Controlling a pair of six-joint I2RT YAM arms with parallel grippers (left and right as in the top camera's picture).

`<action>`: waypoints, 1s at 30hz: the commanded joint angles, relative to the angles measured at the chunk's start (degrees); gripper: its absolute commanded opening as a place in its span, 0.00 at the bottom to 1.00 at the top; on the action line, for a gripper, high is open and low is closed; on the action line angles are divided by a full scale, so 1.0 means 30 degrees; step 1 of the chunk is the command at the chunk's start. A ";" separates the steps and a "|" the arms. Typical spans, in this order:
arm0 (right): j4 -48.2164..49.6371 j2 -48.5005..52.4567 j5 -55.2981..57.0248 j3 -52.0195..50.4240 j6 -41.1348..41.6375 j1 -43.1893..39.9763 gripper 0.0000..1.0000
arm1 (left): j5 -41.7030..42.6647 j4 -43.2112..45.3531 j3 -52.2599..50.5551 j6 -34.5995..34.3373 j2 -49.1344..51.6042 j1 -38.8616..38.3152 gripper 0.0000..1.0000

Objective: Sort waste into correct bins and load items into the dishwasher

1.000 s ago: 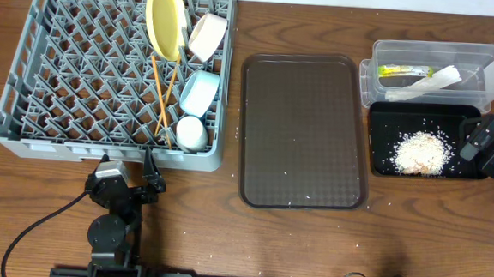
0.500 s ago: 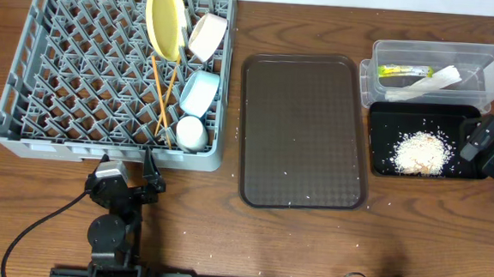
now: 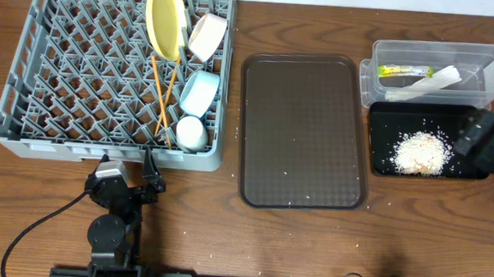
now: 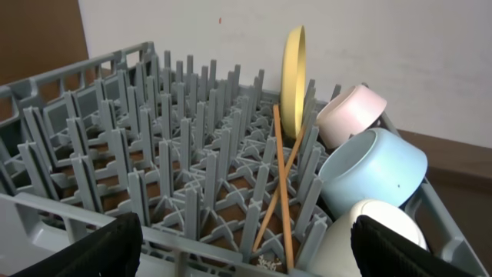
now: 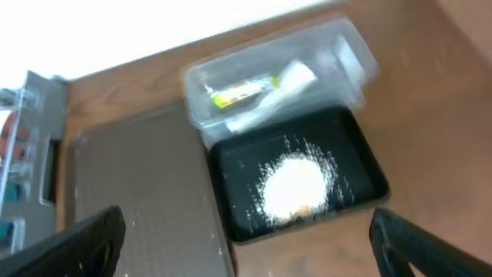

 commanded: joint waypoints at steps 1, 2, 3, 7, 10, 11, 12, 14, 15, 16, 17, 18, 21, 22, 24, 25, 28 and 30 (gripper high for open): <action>0.2688 -0.2776 0.1078 -0.3089 -0.4051 0.3402 0.99 | -0.0335 -0.0903 -0.0255 0.0255 0.0022 0.0080 0.88; 0.3636 -0.3526 0.1078 -0.4087 -0.4830 0.4138 0.99 | -0.0335 -0.0903 -0.0255 0.0255 0.0022 0.0080 0.88; 0.4670 -0.4320 0.1078 -0.5202 -0.5406 0.4787 0.99 | -0.0335 -0.0903 -0.0255 0.0255 0.0022 0.0080 0.88; 0.8247 -0.7315 0.1064 -0.9690 -0.5734 0.6076 0.99 | -0.0335 -0.0903 -0.0255 0.0255 0.0022 0.0080 0.88; 1.0149 -0.9435 0.0889 -1.3216 -0.5275 0.6280 0.99 | -0.0335 -0.0903 -0.0255 0.0255 0.0022 0.0080 0.88; 1.0746 -1.0083 0.0721 -1.4265 -0.5056 0.6273 0.99 | -0.0335 -0.0903 -0.0255 0.0255 0.0022 0.0080 0.88; 1.1489 -1.0826 0.0430 -1.5482 -0.4998 0.6273 0.99 | -0.0335 -0.0903 -0.0255 0.0255 0.0022 0.0080 0.88; 1.3056 -1.2196 -0.0182 -1.7675 -0.5005 0.6273 0.99 | -0.0335 -0.0903 -0.0255 0.0255 0.0022 0.0080 0.88; 1.3974 -1.2917 -0.0503 -1.8819 -0.5013 0.6273 0.99 | -0.0335 -0.0903 -0.0255 0.0255 0.0022 0.0080 0.88; 1.4775 -1.3515 -0.0707 -1.9766 -0.5005 0.6273 0.99 | -0.0335 -0.0903 -0.0255 0.0255 0.0022 0.0080 0.88; 1.5555 -1.4090 -0.0889 -2.0677 -0.5013 0.6302 0.99 | -0.0335 -0.0903 -0.0255 0.0255 0.0022 0.0080 0.88; 1.6385 -1.4790 -0.0954 -2.1733 -0.5013 0.6390 0.99 | -0.0335 -0.0903 -0.0255 0.0255 0.0022 0.0080 0.88; 1.7930 -1.6662 -0.0947 -2.4254 -0.5027 0.6761 0.99 | -0.0335 -0.0903 -0.0255 0.0255 0.0022 0.0080 0.88; 1.8207 -1.7187 -0.0947 -2.4880 -0.5027 0.6870 0.99 | -0.0335 -0.0903 -0.0255 0.0255 0.0022 0.0080 0.89; 1.8549 -1.8090 -0.0947 -2.5900 -0.5027 0.7067 0.99 | -0.0335 -0.0903 -0.0255 0.0255 0.0022 0.0080 0.88; 1.8761 -1.8578 -0.0947 -2.6454 -0.5027 0.7191 0.99 | -0.0335 -0.0903 -0.0255 0.0255 0.0022 0.0080 0.88; 1.9037 -1.9584 -0.0947 -2.7540 -0.5020 0.7439 0.99 | -0.0335 -0.0903 -0.0255 0.0255 0.0022 0.0080 0.88; 1.9103 -2.0021 -0.0947 -2.7999 -0.5027 0.7526 0.99 | -0.0335 -0.0903 -0.0255 0.0255 0.0022 0.0080 0.88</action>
